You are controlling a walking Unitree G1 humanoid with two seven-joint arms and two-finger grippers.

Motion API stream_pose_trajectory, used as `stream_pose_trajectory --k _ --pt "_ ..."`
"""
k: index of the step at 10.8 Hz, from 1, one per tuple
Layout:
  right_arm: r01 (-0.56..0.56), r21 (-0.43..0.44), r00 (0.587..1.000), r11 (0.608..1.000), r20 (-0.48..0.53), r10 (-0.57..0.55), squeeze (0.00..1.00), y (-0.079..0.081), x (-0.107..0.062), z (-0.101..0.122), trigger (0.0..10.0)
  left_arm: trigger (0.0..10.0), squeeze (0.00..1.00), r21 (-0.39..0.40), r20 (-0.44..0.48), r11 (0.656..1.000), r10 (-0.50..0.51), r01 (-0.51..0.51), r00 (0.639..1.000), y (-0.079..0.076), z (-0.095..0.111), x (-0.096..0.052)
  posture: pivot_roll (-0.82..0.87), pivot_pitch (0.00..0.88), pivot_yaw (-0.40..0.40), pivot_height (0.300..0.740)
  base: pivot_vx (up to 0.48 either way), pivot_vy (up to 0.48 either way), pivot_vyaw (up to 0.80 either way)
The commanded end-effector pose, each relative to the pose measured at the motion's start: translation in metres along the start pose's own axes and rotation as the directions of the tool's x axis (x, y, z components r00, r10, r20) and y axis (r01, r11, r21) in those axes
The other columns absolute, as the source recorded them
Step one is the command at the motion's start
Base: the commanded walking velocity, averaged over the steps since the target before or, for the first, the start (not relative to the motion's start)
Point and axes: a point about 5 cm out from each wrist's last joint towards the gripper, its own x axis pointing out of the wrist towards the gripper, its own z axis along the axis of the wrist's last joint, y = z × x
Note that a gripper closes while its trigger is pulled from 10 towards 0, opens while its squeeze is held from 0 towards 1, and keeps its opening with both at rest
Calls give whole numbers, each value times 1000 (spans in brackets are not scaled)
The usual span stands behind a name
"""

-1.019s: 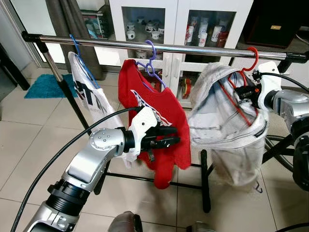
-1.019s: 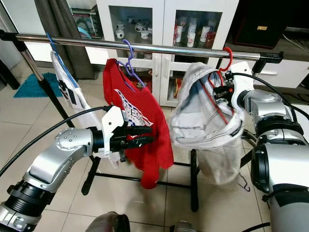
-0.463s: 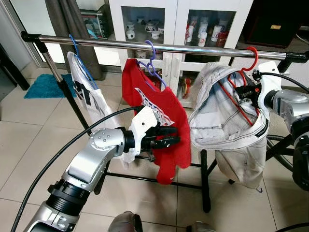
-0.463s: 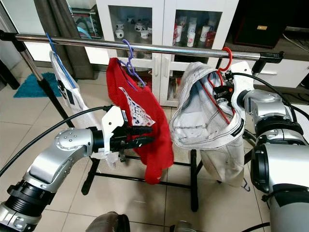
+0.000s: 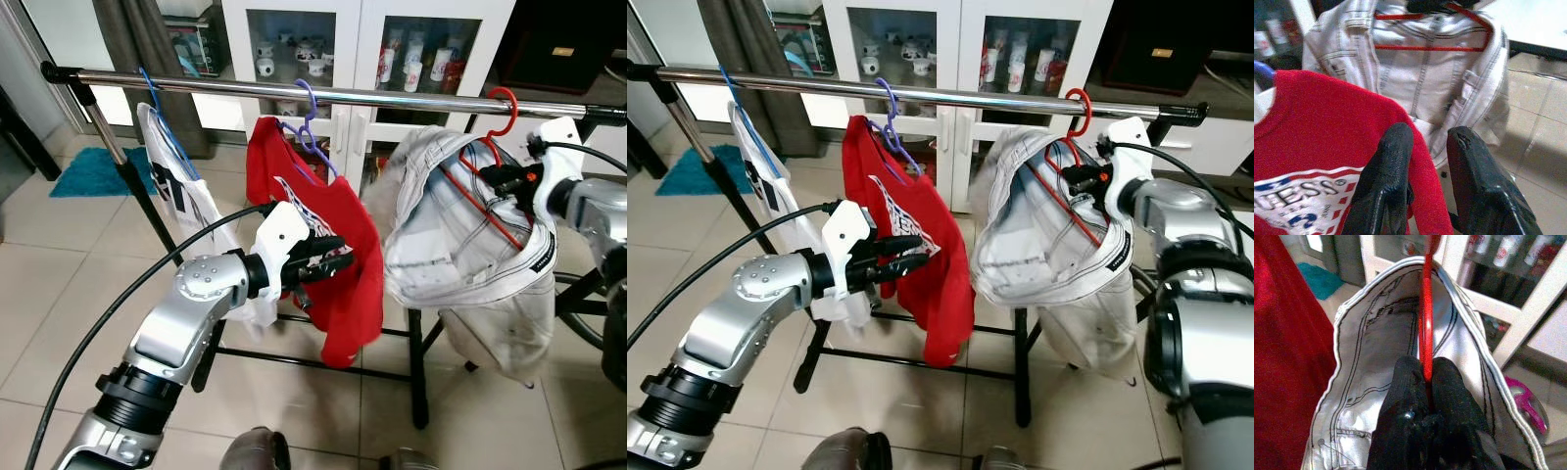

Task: Hang hanger

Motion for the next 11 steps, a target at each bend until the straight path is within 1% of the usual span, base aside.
stream_pose_trajectory --k 1,2,3,4,5,6,7,8,9,10,11 --pt "12 -13 996 1000 85 -11 0 -7 -10 15 0 10000 0 1 -2 998 60 -60 998 7 0 -1 -105 0 74 740 0 0 0" --pt "17 -14 996 1000 91 -16 0 -7 -13 13 0 10000 0 -4 1 997 79 -79 997 7 -1 -1 -111 0 81 740 0 0 0" --pt "4 0 992 1000 129 -4 0 -2 -18 8 0 10000 0 -18 4 995 100 -100 995 6 -4 -2 -115 0 88 740 0 0 0" --pt "2 -1 981 1000 193 -2 0 5 -21 9 0 10000 0 -24 6 994 111 -111 994 5 -5 -2 -118 0 93 740 0 0 0" --pt "33 2 968 999 249 -33 0 9 -24 12 0 10000 0 -26 12 992 122 -121 992 4 -4 -1 -114 0 92 740 0 0 0" --pt "55 -5 970 998 239 -52 0 15 -27 10 0 10000 0 -30 14 991 131 -131 991 4 -5 0 -110 0 88 740 0 0 0" --pt "43 -17 972 999 233 -38 0 29 -32 2 0 10000 0 -38 7 989 145 -145 989 3 -8 -2 -109 0 87 740 0 0 0" --pt "38 17 973 999 227 -41 0 46 -40 -11 0 10000 0 -62 -2 981 182 -182 983 1 -15 -6 -109 0 82 740 0 0 0" --pt "38 1 972 999 230 -38 0 53 -43 -15 0 10000 0 -68 -2 980 189 -189 982 1 -16 -7 -109 0 82 740 0 0 0" --pt "56 2 965 998 257 -55 0 62 -47 -19 0 10000 0 -69 -6 979 191 -191 982 -1 -18 -7 -120 0 88 740 0 0 0" --pt "100 19 959 995 265 -101 0 68 -53 -20 0 10000 0 -69 -6 979 194 -194 981 -1 -18 -6 -124 0 87 740 0 0 0"
